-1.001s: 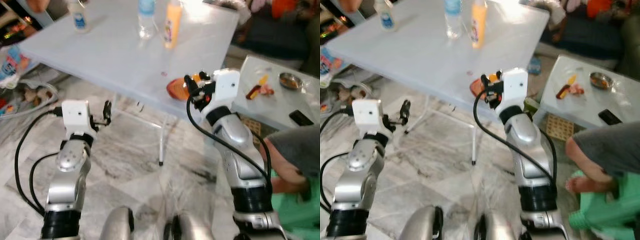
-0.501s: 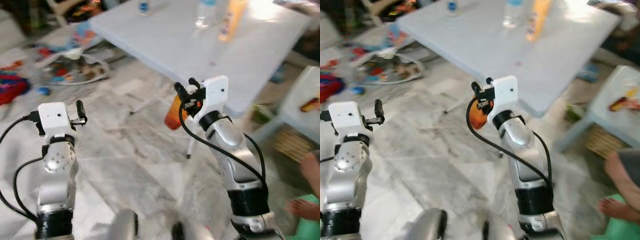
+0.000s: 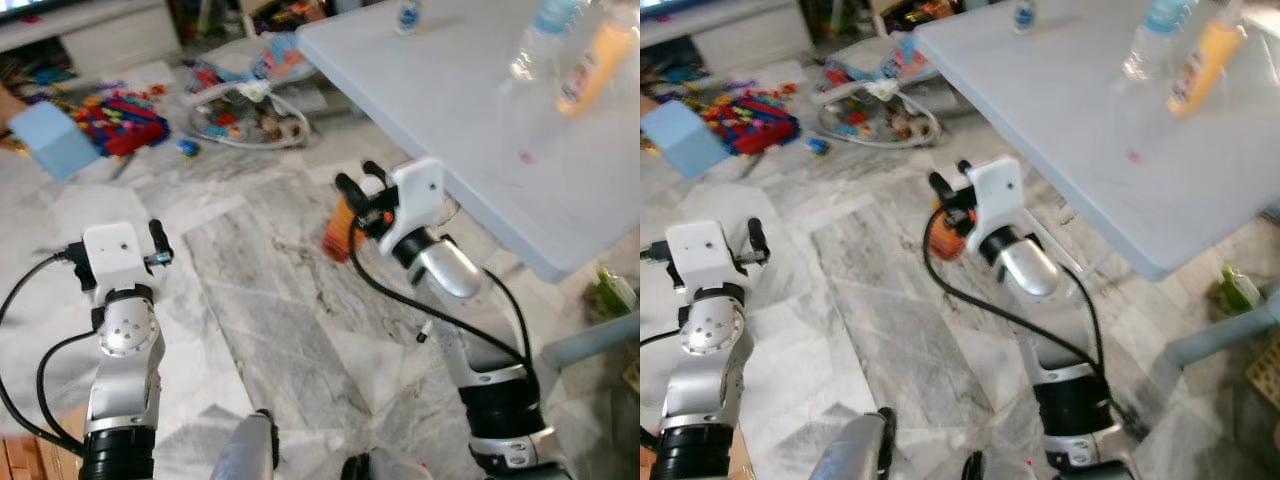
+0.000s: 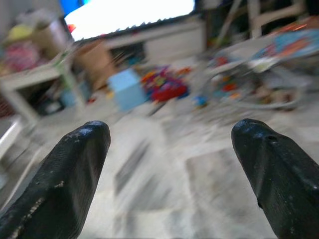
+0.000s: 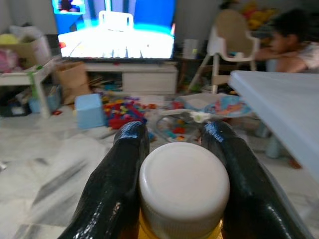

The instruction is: Restocking fridge

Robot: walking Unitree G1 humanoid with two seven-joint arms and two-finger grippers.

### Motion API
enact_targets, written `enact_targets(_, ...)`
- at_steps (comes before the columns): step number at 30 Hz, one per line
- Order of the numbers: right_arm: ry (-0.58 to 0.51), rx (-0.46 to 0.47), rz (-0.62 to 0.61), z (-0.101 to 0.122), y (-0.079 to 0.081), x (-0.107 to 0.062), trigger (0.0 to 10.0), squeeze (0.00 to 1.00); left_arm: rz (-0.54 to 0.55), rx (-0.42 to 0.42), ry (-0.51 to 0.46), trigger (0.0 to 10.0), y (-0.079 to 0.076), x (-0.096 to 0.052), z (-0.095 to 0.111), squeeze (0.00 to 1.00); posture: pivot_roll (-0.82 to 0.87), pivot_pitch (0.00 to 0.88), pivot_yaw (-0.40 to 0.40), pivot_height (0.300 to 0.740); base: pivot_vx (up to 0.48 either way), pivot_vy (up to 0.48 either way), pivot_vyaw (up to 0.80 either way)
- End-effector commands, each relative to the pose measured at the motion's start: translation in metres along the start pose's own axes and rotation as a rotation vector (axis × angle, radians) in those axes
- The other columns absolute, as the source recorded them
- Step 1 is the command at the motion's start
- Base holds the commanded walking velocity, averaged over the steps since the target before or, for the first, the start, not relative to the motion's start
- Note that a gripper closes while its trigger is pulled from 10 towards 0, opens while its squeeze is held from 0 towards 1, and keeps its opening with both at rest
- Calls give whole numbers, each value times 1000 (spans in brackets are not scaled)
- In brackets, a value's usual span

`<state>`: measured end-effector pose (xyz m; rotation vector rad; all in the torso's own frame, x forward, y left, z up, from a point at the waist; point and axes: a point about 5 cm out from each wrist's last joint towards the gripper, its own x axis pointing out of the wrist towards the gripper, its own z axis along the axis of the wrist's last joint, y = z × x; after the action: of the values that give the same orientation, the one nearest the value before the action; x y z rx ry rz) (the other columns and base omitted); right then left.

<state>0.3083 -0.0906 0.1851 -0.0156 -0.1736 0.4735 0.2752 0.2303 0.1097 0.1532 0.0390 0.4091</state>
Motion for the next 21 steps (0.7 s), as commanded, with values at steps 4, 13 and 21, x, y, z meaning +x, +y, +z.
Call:
enact_targets(4, -46, -13, 42, 8, 7, 1, 10000, 0, 22, 5, 5, 10000, 9, -1, -3, 0, 57, 117, -38, 740, 0, 0, 800)
enact_targets(13, -57, -28, 66, 10, 10, 5, 10000, 0, 97, 25, -16, 10000, 21, 8, 3, 0, 64, 128, -37, 740, 0, 0, 799)
enact_targets(21, -67, -55, 114, 11, 20, 5, 10000, 0, 192, 25, -14, 10000, 41, 12, 3, 0, 65, 126, -30, 740, 0, 0, 800)
